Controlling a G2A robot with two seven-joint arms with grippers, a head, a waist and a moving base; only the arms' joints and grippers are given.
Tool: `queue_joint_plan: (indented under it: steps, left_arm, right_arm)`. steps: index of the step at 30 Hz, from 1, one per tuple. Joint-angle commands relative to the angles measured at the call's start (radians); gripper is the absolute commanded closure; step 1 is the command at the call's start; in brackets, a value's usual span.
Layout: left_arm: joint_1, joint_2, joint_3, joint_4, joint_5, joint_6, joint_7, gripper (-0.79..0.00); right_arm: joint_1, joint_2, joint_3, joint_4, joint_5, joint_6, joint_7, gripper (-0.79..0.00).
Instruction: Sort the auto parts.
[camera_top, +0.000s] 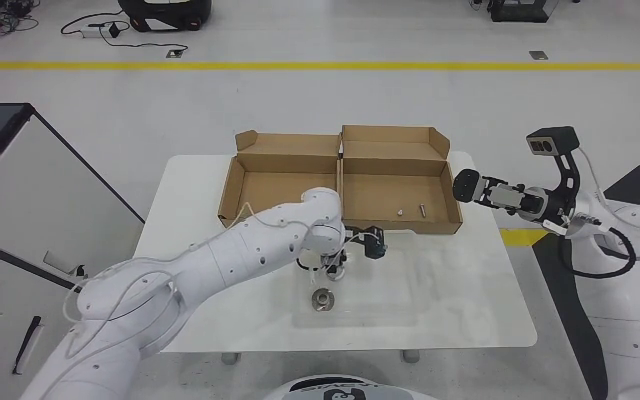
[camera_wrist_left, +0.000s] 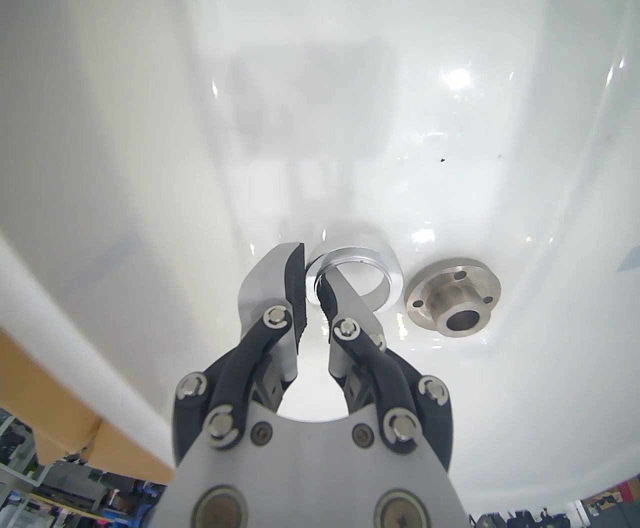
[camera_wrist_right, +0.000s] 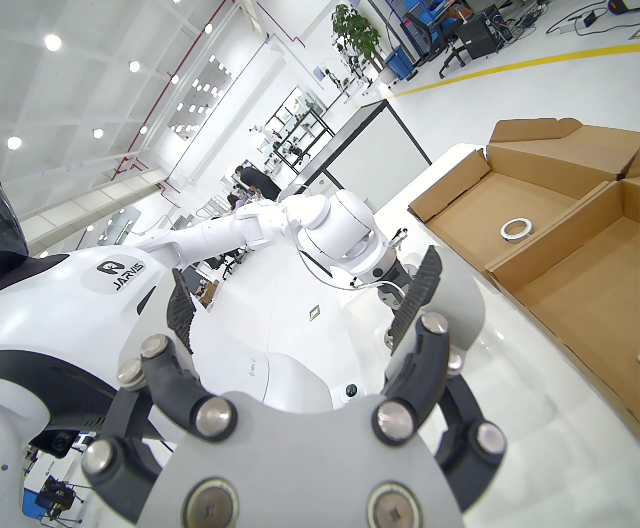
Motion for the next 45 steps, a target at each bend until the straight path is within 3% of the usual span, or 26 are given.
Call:
queue_joint_plan:
  steps: [1,7,12,23,31,36,45]
  left_arm:
    - [-0.028,0.014,0.000,-0.043,-0.049,0.018,-0.018,0.000]
    - [-0.105,0.074,-0.016,-0.180,-0.155,0.060,-0.059,0.000]
    - [-0.104,0.140,-0.103,-0.282,-0.182,0.050,-0.041,0.000]
    - [0.077,0.296,-0.382,-0.369,-0.217,-0.101,0.154,0.000]
    - [0.253,0.395,-0.621,-0.354,-0.275,-0.327,0.328,0.000]
    - [0.347,0.441,-0.751,-0.352,-0.326,-0.457,0.463,0.000]
    - [0.436,0.495,-0.868,-0.455,-0.431,-0.457,0.628,0.000]
  right_arm:
    - [0.000,0.000,0.000,0.000,0.000,0.000,0.000,-0.785]
    - [0.000,0.000,0.000,0.000,0.000,0.000,0.000,-0.785]
    - [0.000,0.000,0.000,0.000,0.000,0.000,0.000,-0.785]
    - [0.000,0.000,0.000,0.000,0.000,0.000,0.000,-0.785]
    - [0.000,0.000,0.000,0.000,0.000,0.000,0.000,-0.785]
    - [0.000,0.000,0.000,0.000,0.000,0.000,0.000,-0.785]
    - [0.000,0.000,0.000,0.000,0.000,0.000,0.000,-0.785]
